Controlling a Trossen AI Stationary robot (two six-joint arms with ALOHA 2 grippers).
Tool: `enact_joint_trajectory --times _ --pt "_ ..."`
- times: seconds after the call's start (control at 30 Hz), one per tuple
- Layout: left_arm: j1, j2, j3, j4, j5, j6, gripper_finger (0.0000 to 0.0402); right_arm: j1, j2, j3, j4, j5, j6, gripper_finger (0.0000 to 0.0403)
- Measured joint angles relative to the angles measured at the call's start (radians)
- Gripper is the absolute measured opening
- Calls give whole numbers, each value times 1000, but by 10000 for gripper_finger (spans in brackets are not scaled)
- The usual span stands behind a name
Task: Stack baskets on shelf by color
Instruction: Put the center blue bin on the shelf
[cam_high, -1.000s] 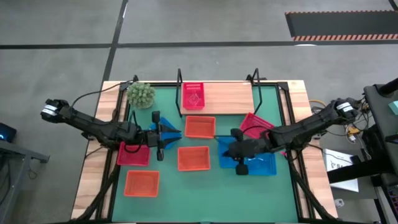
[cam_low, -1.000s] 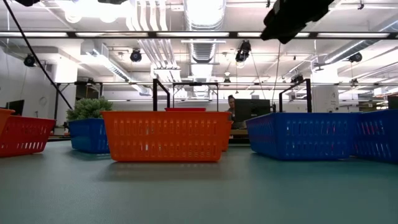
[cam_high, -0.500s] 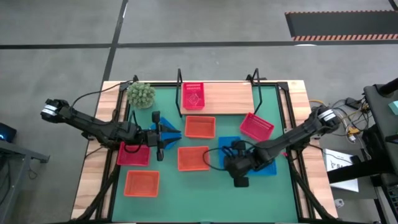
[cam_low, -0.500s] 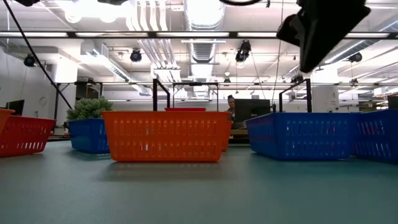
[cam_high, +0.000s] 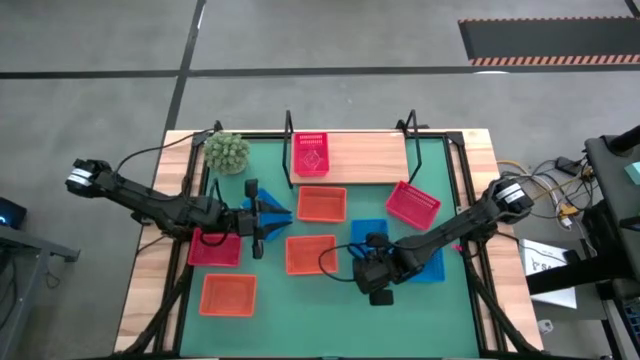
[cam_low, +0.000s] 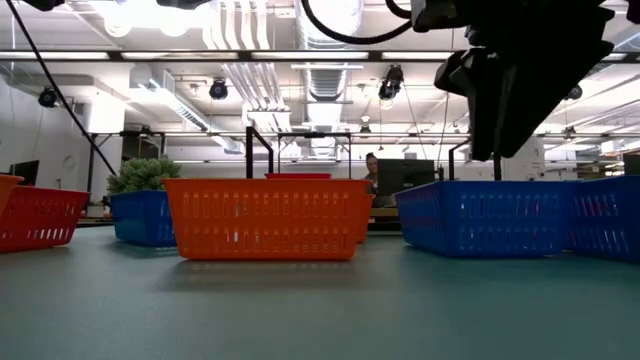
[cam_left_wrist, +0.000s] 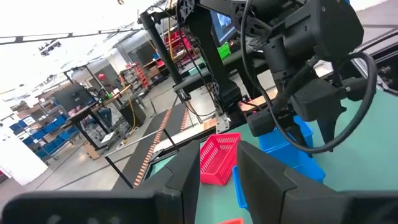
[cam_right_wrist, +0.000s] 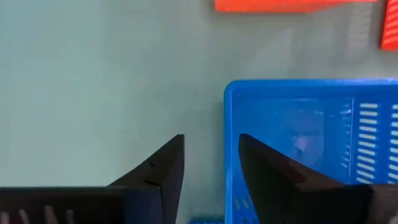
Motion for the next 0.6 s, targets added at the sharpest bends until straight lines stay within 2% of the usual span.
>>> enact_joint_trajectory --times 0.23,0.6 --pt "0 0 0 1 0 0 90 0 24 -27 28 9 29 151" --pt "0 0 -2 0 0 0 90 -5 -1 -157 274 9 38 125"
